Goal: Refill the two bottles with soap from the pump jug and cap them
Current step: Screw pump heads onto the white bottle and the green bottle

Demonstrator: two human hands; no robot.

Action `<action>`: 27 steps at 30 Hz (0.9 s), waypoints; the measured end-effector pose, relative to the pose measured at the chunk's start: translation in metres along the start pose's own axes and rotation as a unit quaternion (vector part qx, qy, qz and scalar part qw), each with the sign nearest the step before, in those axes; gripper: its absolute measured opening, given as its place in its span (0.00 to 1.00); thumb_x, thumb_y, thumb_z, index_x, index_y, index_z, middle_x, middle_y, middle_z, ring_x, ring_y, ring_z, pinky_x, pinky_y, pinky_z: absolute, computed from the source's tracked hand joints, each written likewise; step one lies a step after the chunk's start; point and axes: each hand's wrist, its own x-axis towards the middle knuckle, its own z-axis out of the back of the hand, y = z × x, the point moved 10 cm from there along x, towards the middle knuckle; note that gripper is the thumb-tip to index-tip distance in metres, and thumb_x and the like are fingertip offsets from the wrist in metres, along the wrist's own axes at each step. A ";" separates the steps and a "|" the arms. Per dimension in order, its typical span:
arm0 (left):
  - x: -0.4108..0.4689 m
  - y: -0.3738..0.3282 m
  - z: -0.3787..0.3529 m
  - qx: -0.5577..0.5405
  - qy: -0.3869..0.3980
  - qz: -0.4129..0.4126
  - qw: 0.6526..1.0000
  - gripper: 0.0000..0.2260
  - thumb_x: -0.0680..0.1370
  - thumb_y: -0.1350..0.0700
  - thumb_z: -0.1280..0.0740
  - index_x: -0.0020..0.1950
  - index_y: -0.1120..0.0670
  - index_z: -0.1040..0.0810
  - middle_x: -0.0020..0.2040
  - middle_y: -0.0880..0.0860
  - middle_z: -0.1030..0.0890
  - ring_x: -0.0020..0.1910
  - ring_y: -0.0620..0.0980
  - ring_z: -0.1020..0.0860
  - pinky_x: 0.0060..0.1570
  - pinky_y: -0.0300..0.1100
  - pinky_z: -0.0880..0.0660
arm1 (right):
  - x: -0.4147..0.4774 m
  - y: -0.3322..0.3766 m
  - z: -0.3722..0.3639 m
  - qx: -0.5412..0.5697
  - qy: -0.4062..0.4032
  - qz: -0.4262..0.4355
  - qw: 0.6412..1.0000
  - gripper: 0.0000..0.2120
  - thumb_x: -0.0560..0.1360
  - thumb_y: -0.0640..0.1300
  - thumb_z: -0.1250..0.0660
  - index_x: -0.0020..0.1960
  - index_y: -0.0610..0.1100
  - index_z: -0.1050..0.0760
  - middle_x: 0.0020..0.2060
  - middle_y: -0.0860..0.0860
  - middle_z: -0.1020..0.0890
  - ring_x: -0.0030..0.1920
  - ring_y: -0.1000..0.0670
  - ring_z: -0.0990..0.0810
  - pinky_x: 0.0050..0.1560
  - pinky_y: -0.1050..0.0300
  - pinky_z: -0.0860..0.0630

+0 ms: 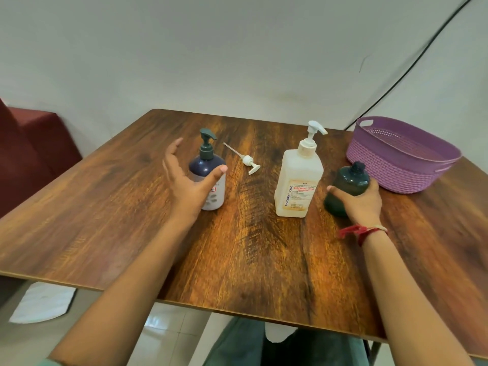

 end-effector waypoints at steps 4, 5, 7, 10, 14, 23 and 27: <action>-0.047 -0.054 0.007 -0.005 -0.055 -0.102 0.993 0.31 0.72 0.50 0.31 0.70 0.59 0.38 0.70 0.58 0.38 0.70 0.49 0.38 0.67 0.30 0.41 | -0.013 -0.004 0.004 0.004 0.023 0.004 1.000 0.39 0.64 0.50 0.22 0.69 0.46 0.37 0.65 0.47 0.29 0.64 0.46 0.29 0.65 0.48 0.30; -0.060 -0.059 -0.005 -0.006 -0.015 -0.100 0.995 0.30 0.72 0.50 0.31 0.70 0.57 0.38 0.70 0.56 0.39 0.70 0.48 0.38 0.67 0.32 0.39 | -0.018 -0.004 0.004 0.010 0.033 0.007 0.999 0.39 0.64 0.50 0.22 0.68 0.46 0.37 0.65 0.47 0.29 0.64 0.46 0.29 0.64 0.49 0.30; -0.080 -0.056 -0.039 0.007 0.104 -0.060 0.993 0.30 0.72 0.48 0.31 0.70 0.50 0.39 0.70 0.49 0.38 0.70 0.45 0.38 0.68 0.38 0.37 | -0.029 -0.003 0.005 0.019 0.047 0.009 0.999 0.38 0.64 0.49 0.22 0.68 0.46 0.37 0.63 0.49 0.28 0.62 0.48 0.29 0.64 0.48 0.30; -0.094 -0.031 -0.086 0.046 0.238 0.038 0.969 0.33 0.72 0.46 0.29 0.72 0.45 0.43 0.72 0.47 0.40 0.69 0.44 0.37 0.68 0.47 0.35 | -0.046 0.001 0.004 0.024 0.057 0.012 0.998 0.38 0.63 0.49 0.22 0.67 0.48 0.36 0.58 0.52 0.29 0.58 0.51 0.29 0.62 0.50 0.29; -0.097 0.002 -0.133 0.128 0.333 0.137 0.924 0.42 0.71 0.36 0.33 0.76 0.45 0.54 0.77 0.51 0.48 0.71 0.52 0.35 0.66 0.55 0.32 | -0.066 0.008 0.002 0.032 0.074 0.024 0.996 0.34 0.63 0.47 0.21 0.63 0.49 0.35 0.55 0.53 0.28 0.57 0.51 0.29 0.59 0.52 0.29; -0.083 -0.006 -0.163 0.092 0.328 0.093 0.936 0.35 0.76 0.45 0.34 0.76 0.51 0.49 0.71 0.54 0.31 0.61 0.51 0.24 0.59 0.47 0.26 | -0.098 0.014 -0.006 0.030 0.120 0.056 0.991 0.33 0.62 0.46 0.20 0.60 0.53 0.35 0.53 0.54 0.26 0.56 0.53 0.27 0.54 0.58 0.32; -0.079 -0.004 -0.175 0.088 0.318 0.080 0.941 0.33 0.75 0.45 0.33 0.74 0.53 0.45 0.68 0.54 0.29 0.64 0.52 0.27 0.60 0.49 0.26 | -0.104 0.018 -0.015 0.022 0.136 0.071 0.988 0.33 0.62 0.47 0.20 0.60 0.53 0.36 0.55 0.54 0.26 0.56 0.53 0.27 0.52 0.60 0.32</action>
